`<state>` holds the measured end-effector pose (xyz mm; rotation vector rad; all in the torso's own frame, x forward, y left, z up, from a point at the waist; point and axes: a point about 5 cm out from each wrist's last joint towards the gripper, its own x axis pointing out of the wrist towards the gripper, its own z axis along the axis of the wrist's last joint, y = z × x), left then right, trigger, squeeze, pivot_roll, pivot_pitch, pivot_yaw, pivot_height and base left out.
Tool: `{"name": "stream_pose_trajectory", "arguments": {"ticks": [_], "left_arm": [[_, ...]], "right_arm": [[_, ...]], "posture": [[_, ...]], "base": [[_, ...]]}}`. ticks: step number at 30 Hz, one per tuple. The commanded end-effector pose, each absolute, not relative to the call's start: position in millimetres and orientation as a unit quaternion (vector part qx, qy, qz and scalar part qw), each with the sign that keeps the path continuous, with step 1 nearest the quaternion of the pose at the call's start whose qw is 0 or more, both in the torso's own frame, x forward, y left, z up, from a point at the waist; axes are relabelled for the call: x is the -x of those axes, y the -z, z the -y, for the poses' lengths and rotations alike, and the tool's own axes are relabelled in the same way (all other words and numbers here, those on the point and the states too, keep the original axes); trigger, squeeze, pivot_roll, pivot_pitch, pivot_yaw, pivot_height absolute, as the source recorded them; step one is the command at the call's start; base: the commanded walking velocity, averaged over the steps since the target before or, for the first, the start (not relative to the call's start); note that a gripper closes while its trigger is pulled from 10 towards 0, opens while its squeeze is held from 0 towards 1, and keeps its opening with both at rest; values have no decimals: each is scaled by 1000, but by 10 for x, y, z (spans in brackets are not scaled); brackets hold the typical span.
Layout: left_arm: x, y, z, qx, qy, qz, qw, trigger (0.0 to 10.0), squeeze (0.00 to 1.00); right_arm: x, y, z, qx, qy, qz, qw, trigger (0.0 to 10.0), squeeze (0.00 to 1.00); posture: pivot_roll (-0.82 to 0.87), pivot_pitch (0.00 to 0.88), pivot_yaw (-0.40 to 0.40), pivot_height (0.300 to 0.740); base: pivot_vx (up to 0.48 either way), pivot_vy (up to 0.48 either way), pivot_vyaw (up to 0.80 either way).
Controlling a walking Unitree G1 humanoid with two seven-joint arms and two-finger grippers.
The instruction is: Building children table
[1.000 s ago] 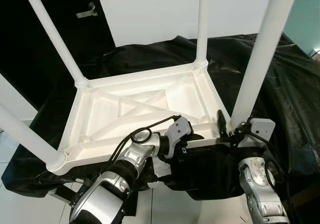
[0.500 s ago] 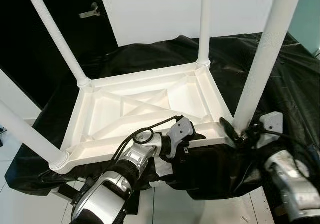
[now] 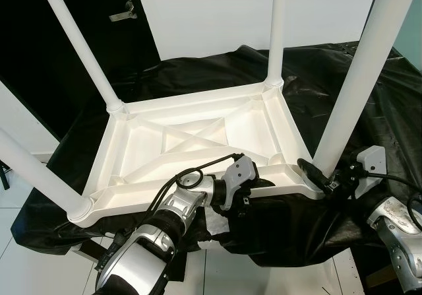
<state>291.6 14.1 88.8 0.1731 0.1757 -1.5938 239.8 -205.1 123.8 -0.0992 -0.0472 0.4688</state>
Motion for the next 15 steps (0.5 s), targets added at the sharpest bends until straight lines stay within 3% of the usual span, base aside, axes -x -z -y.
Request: {"name": "stream_pose_trajectory", "arguments": {"ticks": [1,7,15], "left_arm": [[-2810,-740,-176,-79,744,-119,653,10000,0],[-2832,-758,-185,-81,740,-117,657,10000,0],[-2830,-747,-210,-81,739,-119,659,10000,0]], "right_arm": [[-2275,-857,1774,-8,-172,-24,985,0,0],[-2137,-760,1545,-35,-76,-3,997,0,0],[-2222,-819,1539,-42,-17,17,999,0,0]], "posture": [[-201,0,111,740],[-176,0,104,740],[-165,0,105,740]], "base": [[0,0,0],[0,0,0],[0,0,0]]}}
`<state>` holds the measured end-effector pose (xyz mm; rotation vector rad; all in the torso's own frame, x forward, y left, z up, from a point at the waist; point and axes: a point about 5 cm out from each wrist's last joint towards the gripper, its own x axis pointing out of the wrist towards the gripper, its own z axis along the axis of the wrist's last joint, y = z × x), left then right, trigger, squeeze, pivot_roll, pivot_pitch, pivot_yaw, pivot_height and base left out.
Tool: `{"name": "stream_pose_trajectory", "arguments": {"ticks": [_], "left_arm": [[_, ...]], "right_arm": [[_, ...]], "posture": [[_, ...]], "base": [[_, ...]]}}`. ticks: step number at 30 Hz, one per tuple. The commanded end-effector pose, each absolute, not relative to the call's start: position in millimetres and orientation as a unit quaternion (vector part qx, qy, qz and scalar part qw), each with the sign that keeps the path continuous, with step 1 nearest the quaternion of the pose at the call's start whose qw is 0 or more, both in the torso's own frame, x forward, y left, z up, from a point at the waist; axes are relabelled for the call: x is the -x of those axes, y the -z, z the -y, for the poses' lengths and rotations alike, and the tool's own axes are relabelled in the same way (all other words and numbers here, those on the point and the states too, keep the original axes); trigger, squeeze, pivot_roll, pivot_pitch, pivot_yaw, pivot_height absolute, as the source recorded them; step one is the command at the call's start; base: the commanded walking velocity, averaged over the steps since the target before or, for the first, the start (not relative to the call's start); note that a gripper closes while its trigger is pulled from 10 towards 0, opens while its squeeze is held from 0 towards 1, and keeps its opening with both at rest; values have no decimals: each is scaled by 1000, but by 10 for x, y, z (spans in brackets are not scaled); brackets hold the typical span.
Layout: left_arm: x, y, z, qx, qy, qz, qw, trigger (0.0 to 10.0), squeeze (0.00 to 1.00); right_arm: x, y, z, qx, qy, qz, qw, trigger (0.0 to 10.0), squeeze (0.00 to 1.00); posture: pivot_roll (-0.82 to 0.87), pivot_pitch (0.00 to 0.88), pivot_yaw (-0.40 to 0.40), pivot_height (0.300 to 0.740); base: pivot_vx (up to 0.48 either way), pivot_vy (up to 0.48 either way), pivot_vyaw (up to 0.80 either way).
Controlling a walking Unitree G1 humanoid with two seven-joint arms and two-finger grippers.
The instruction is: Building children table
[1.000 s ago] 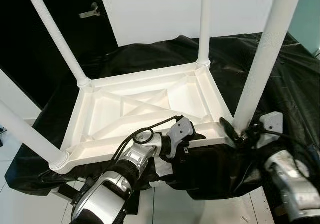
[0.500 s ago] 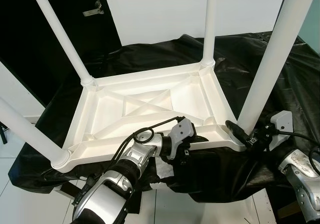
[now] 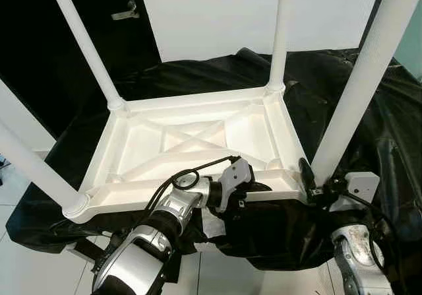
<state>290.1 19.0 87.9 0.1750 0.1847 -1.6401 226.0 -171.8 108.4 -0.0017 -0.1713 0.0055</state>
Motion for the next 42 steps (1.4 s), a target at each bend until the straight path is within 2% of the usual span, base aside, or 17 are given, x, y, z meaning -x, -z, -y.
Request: {"name": "stream_pose_trajectory", "arguments": {"ticks": [1,3,5,6,7,8,11,12,17,18,20,21,29,30,31,37,42], "left_arm": [[-2822,-735,-219,-80,739,-120,659,10000,0],[-2812,-723,-223,-80,738,-121,658,10000,0],[-2812,-722,-224,-80,739,-121,658,10000,0],[-2812,-723,-219,-79,739,-121,658,10000,0],[-2812,-723,-219,-79,739,-121,658,10000,0],[-2811,-723,-212,-77,739,-121,659,10000,0],[-2808,-722,-204,-76,739,-120,659,10000,0],[-2799,-716,-190,-75,740,-120,657,10000,0],[-2789,-710,-176,-75,742,-120,656,10000,0],[-2786,-708,-172,-74,742,-120,655,10000,0],[-2784,-707,-169,-74,742,-120,655,10000,0],[-2780,-705,-167,-74,742,-120,655,10000,0],[-2775,-700,-168,-73,742,-120,655,10000,0],[-2775,-697,-172,-73,742,-121,656,10000,0],[-2775,-695,-174,-73,742,-121,656,10000,0],[-2775,-698,-160,-74,743,-120,654,10000,0],[-2777,-705,-143,-75,744,-119,653,10000,0]], "right_arm": [[-2246,-831,1545,-43,-3,20,999,627,0],[-2255,-831,1545,-39,-2,19,999,9137,0],[-2250,-826,1537,-37,0,19,999,9137,0],[-2244,-833,1525,-34,-6,21,999,10000,239],[-2244,-833,1525,-34,-6,21,999,10000,239],[-2243,-850,1519,-23,-19,27,999,10000,1000],[-2243,-877,1537,-3,-38,37,999,10000,1000],[-2256,-938,1609,30,-88,49,994,10000,0],[-2291,-1036,1741,60,-150,54,985,10000,0],[-2304,-1071,1797,75,-162,57,982,9176,0],[-2311,-1093,1831,84,-168,59,980,9176,0],[-2315,-1113,1865,91,-176,58,978,6706,0],[-2296,-1136,1874,104,-200,56,973,8235,0],[-2279,-1150,1874,111,-216,55,969,2745,0],[-2262,-1166,1876,114,-233,54,964,0,0],[-2221,-1182,1963,108,-270,37,956,0,0],[-2194,-1076,1960,85,-234,27,968,0,0]], "posture": [[-165,0,104,740],[-164,0,103,740],[-164,0,103,740],[-168,0,99,740],[-168,0,99,740],[-173,0,98,740],[-179,0,98,740],[-188,0,96,740],[-195,0,93,740],[-197,0,91,740],[-197,0,91,740],[-197,0,90,740],[-196,0,88,740],[-196,0,87,740],[-197,0,87,740],[-207,0,89,740],[-208,0,88,740]], "base": [[0,0,0],[0,0,0],[0,0,0],[0,0,0],[0,0,0],[0,0,0],[0,0,0],[0,0,0],[0,0,0],[0,0,0],[0,0,0],[0,0,0],[0,0,0],[0,0,0],[0,0,0],[0,0,0],[0,0,0]]}}
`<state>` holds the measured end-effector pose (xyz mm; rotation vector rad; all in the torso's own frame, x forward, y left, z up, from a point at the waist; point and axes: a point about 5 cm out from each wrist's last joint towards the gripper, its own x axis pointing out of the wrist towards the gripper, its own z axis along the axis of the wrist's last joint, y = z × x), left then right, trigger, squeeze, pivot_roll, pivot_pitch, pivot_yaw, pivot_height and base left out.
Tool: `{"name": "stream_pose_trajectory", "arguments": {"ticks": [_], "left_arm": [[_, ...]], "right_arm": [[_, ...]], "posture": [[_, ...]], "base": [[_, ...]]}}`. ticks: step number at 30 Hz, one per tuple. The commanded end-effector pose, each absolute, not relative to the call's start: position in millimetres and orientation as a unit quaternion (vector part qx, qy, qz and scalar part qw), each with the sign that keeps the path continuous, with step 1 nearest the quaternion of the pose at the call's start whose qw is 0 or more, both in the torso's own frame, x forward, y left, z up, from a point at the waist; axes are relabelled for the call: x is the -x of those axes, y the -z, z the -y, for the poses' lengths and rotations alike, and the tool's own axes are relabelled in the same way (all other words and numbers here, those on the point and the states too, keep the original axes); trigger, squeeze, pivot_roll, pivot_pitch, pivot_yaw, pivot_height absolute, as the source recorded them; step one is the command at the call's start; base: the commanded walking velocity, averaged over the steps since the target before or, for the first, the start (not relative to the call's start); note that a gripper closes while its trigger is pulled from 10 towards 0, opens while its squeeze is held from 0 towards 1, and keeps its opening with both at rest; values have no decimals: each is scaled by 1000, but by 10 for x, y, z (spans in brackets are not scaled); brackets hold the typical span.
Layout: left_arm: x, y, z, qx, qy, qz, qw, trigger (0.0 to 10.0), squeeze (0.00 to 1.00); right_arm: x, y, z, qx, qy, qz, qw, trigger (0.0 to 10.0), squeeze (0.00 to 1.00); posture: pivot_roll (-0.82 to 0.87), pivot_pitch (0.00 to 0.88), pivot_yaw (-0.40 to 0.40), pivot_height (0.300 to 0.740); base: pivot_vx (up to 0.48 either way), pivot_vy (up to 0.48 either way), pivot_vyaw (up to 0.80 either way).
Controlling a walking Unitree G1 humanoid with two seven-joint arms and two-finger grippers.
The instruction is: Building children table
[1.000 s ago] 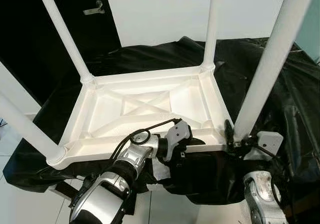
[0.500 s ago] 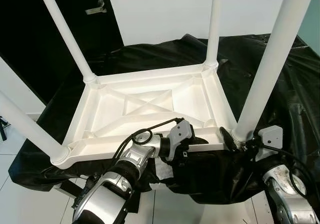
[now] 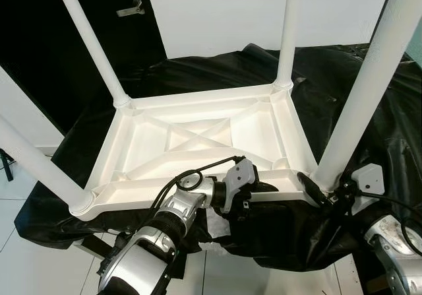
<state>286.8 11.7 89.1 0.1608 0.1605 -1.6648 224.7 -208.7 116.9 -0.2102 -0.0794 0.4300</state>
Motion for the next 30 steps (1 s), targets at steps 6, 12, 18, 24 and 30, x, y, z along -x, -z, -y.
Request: {"name": "stream_pose_trajectory", "arguments": {"ticks": [6,12,18,24,30], "left_arm": [[-2775,-705,-141,-76,744,-118,653,10000,0],[-2779,-695,-172,-78,742,-119,655,10000,0],[-2775,-678,-202,-82,742,-124,653,10000,0],[-2763,-699,-197,-67,754,-124,641,0,0],[-2767,-700,-168,-71,749,-118,648,0,0]], "right_arm": [[-2161,-886,1797,63,-41,40,996,0,0],[-2151,-843,1672,34,27,41,998,0,0],[-2151,-834,1606,43,1,41,998,6706,0],[-2173,-874,1604,78,-9,53,995,10000,0],[-2143,-930,1748,109,-10,61,992,10000,0]], "posture": [[-188,0,82,740],[-176,0,83,740],[-176,0,86,740],[-185,0,86,740],[-197,0,84,740]], "base": [[0,0,0],[0,0,0],[0,0,0],[0,0,0],[0,0,0]]}}
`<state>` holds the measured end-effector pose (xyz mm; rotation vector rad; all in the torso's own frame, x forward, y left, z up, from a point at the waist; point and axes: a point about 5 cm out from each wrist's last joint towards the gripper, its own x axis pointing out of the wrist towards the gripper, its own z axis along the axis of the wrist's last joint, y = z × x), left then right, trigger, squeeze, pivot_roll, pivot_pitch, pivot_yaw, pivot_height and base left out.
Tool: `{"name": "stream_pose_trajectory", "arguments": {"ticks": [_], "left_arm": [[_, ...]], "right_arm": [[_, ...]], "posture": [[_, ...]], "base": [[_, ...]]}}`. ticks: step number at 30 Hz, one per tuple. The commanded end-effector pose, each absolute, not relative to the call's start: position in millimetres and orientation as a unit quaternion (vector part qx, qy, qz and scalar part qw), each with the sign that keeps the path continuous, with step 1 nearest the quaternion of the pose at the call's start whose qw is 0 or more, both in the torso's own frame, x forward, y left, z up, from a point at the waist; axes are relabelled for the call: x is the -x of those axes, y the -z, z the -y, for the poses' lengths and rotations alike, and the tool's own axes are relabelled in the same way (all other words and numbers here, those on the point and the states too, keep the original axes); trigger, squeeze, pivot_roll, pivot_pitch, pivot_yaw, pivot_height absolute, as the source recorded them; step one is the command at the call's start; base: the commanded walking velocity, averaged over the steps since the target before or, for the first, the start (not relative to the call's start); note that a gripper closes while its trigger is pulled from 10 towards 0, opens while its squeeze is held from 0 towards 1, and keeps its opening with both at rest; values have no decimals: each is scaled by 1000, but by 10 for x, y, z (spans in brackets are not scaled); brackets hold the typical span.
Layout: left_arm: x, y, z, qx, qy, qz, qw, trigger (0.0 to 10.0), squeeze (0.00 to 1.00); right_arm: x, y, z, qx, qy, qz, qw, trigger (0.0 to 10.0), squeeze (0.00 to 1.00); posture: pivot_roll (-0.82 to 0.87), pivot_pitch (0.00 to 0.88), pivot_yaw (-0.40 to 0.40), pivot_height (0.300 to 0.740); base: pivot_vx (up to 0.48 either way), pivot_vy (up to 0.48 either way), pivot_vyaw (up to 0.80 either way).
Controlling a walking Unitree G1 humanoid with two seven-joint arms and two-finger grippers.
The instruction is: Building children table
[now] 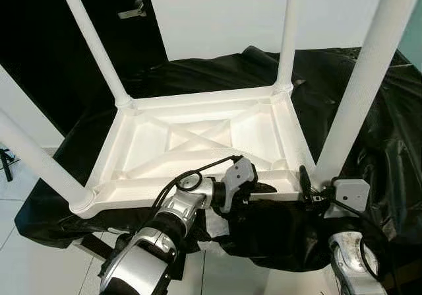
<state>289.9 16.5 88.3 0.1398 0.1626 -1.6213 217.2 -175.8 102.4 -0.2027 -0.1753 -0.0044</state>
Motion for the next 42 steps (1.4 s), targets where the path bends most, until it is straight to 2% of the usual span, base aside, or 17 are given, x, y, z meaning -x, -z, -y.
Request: {"name": "stream_pose_trajectory", "arguments": {"ticks": [1,2,16,17,18,19,26,27,33,37,38,41,42], "left_arm": [[-2768,-698,-163,-74,747,-117,650,9647,0],[-2766,-694,-157,-76,746,-116,651,10000,0],[-2744,-680,-105,-78,747,-115,651,10000,0],[-2739,-676,-102,-76,747,-114,650,7922,0],[-2736,-670,-101,-79,746,-114,651,10000,0],[-2736,-668,-103,-80,746,-114,652,10000,0],[-2742,-665,-113,-82,744,-114,653,10000,0],[-2742,-666,-110,-82,745,-114,653,10000,0],[-2741,-669,-98,-81,746,-114,651,10000,0],[-2739,-669,-96,-81,746,-114,651,10000,0],[-2738,-668,-95,-81,746,-114,651,10000,0],[-2736,-667,-93,-81,747,-114,650,10000,0],[-2737,-667,-92,-80,747,-114,650,10000,0]], "right_arm": [[-2141,-944,1785,113,-8,62,992,10000,0],[-2141,-957,1818,117,-8,61,991,10000,0],[-2155,-1042,1925,115,-40,57,991,10000,0],[-2158,-1034,1934,111,-40,51,992,10000,0],[-2160,-1022,1937,109,-42,45,992,10000,0],[-2154,-1025,1935,100,-47,44,993,10000,1000],[-2158,-1094,1885,101,-100,51,989,10000,1000],[-2176,-1162,1902,115,-116,64,984,10000,0],[-2189,-1293,1939,140,-149,85,975,10000,0],[-2199,-1397,1961,115,-178,92,973,10000,0],[-2198,-1401,1962,101,-194,83,972,0,0],[-2170,-1369,1949,83,-234,61,967,0,0],[-2142,-1282,1969,35,-252,23,967,0,0]], "posture": [[-204,0,85,740],[-209,0,86,740],[-226,0,78,740],[-226,0,78,740],[-226,0,78,740],[-226,0,80,740],[-229,0,83,740],[-230,0,85,740],[-233,0,86,740],[-237,0,88,740],[-237,0,87,740],[-236,0,86,740],[-233,0,82,740]], "base": [[0,0,0],[0,0,0],[0,0,0],[0,0,0],[0,0,0],[0,0,0],[0,0,0],[0,0,0],[0,0,0],[0,0,0],[0,0,0],[0,0,0],[0,0,0]]}}
